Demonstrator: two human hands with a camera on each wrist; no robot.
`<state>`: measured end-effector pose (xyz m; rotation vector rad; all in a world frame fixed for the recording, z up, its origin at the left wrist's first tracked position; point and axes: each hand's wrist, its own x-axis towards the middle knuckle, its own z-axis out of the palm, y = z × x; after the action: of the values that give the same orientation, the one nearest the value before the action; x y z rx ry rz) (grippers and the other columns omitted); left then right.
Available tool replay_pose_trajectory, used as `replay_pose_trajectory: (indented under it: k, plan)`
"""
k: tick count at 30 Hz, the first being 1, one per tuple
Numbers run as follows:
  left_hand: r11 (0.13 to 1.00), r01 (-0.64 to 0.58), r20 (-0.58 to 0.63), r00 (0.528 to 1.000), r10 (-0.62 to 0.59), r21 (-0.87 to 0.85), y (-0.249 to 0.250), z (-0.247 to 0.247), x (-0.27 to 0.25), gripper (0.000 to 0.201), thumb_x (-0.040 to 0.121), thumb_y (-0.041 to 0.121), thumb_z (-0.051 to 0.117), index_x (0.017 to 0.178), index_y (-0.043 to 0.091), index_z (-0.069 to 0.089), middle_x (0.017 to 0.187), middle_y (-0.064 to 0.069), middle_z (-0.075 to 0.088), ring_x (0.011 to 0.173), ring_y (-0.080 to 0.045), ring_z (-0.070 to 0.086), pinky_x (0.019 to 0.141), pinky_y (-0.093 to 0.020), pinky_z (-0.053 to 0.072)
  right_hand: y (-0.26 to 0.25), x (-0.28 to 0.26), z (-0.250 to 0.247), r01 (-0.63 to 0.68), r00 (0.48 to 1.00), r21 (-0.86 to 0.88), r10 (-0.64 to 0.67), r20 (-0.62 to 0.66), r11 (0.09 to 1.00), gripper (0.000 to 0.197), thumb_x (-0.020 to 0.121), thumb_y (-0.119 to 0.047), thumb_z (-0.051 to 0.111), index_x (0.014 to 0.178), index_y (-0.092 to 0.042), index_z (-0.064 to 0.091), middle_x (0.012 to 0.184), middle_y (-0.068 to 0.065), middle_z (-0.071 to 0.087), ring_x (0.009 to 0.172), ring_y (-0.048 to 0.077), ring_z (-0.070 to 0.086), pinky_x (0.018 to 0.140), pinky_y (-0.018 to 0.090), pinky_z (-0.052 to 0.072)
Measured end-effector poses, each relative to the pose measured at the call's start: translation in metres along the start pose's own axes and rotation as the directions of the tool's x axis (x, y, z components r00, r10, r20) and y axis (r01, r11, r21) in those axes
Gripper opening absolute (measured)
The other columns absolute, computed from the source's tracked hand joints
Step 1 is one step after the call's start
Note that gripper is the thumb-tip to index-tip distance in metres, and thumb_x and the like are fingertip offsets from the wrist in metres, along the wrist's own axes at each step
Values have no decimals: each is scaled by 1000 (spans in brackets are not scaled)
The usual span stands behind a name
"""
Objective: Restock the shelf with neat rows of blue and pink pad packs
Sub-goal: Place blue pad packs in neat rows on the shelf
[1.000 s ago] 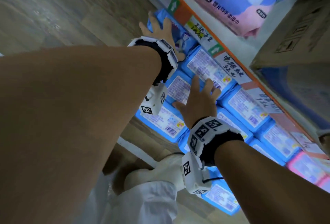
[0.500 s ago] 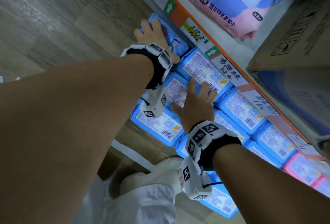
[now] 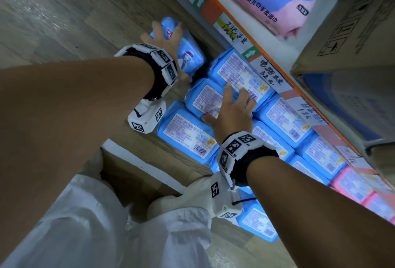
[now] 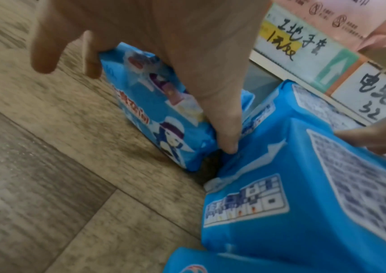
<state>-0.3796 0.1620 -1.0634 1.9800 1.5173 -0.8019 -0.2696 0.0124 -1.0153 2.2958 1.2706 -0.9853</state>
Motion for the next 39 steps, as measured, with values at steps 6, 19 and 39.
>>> replay_pose_trajectory:
  k: [6, 19, 39]
  plan:
    - [979, 45, 65, 997, -33, -199, -29, 2, -26, 105, 56, 58, 75, 139, 38, 14, 141, -16, 22, 116, -44, 43, 87, -50, 43, -10, -16, -2, 50, 996, 37, -48, -69, 998, 80, 86, -49, 56, 146, -19, 13, 151, 13, 13, 136, 31, 15, 102, 44, 32]
    - [982, 147, 121, 984, -133, -117, -79, 40, -70, 107, 59, 58, 75, 141, 33, 11, 143, -18, 17, 120, -44, 35, 96, -51, 36, -64, -46, 56, 166, 975, -294, -201, -94, 941, 61, 76, -23, 67, 129, -10, 39, 124, 11, 47, 110, 28, 48, 91, 41, 39]
    - [826, -8, -278, 944, -180, -564, -82, -368, -424, 104, 58, 45, 77, 141, 22, 20, 128, -18, 34, 119, -35, 37, 102, -40, 33, -115, -349, -369, 416, 825, 14, -371, -426, 909, 82, 60, -43, 69, 130, -11, 41, 117, 11, 42, 109, 30, 39, 90, 39, 30]
